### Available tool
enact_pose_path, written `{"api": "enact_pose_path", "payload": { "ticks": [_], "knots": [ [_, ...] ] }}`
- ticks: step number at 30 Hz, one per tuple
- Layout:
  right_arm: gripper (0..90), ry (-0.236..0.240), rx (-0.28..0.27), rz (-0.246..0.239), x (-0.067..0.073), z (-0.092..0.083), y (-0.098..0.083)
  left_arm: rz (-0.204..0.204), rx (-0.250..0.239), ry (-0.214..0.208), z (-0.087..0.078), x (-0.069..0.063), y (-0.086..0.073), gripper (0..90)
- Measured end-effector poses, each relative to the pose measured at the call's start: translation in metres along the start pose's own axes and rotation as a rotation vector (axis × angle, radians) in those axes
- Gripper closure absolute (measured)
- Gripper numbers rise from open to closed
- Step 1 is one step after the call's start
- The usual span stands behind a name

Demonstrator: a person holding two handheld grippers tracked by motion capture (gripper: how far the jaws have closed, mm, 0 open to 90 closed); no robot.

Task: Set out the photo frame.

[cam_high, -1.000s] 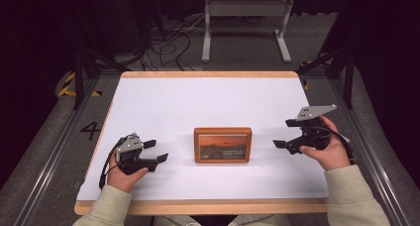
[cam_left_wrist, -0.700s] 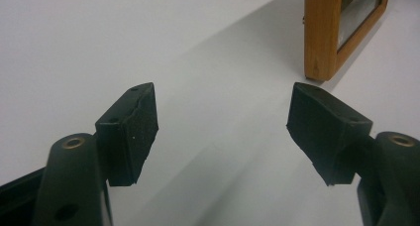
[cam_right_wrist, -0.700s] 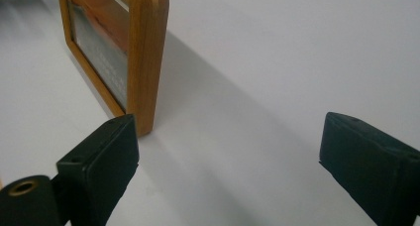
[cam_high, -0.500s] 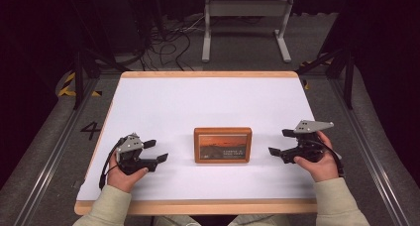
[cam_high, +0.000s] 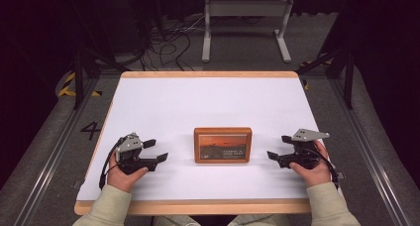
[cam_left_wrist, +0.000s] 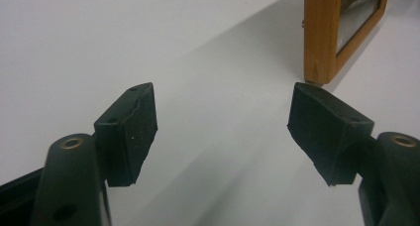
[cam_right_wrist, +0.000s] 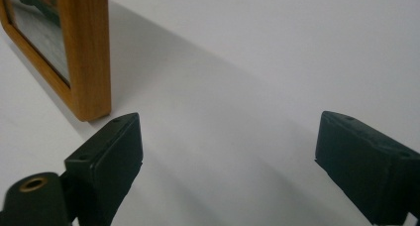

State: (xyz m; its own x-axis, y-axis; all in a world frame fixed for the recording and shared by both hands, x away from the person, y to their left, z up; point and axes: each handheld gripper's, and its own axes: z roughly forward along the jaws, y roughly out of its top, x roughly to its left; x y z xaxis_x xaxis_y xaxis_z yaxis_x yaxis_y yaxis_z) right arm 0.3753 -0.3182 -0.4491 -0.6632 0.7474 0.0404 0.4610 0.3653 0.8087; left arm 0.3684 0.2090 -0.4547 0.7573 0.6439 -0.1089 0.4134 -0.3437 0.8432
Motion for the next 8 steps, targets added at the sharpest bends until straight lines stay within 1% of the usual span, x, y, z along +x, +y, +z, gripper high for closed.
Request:
{"api": "enact_pose_path", "payload": {
  "ticks": [1,2,3,6,8],
  "knots": [
    [12.8,-0.002,0.016,0.006,-0.0008,0.0021,-0.0016,-0.003,0.008,0.002,0.0004,0.0002,-0.0001,27.7],
    [12.8,-0.003,0.025,0.011,-0.0012,0.0031,-0.0025,-0.015,0.012,0.002,0.0009,0.0,-0.0005,27.6],
    [12.7,0.0,0.031,0.014,-0.0016,0.0036,-0.0029,-0.016,0.013,0.002,0.001,0.0001,-0.0006,27.7],
    [11.8,-0.001,0.028,0.017,-0.0006,0.0033,-0.0017,-0.015,0.014,0.005,0.001,0.0001,-0.0006,27.7],
    [11.1,-0.002,0.022,0.01,0.0003,0.0038,-0.0007,-0.015,0.012,0.007,0.0009,0.0001,-0.0005,27.6]
  ]
}}
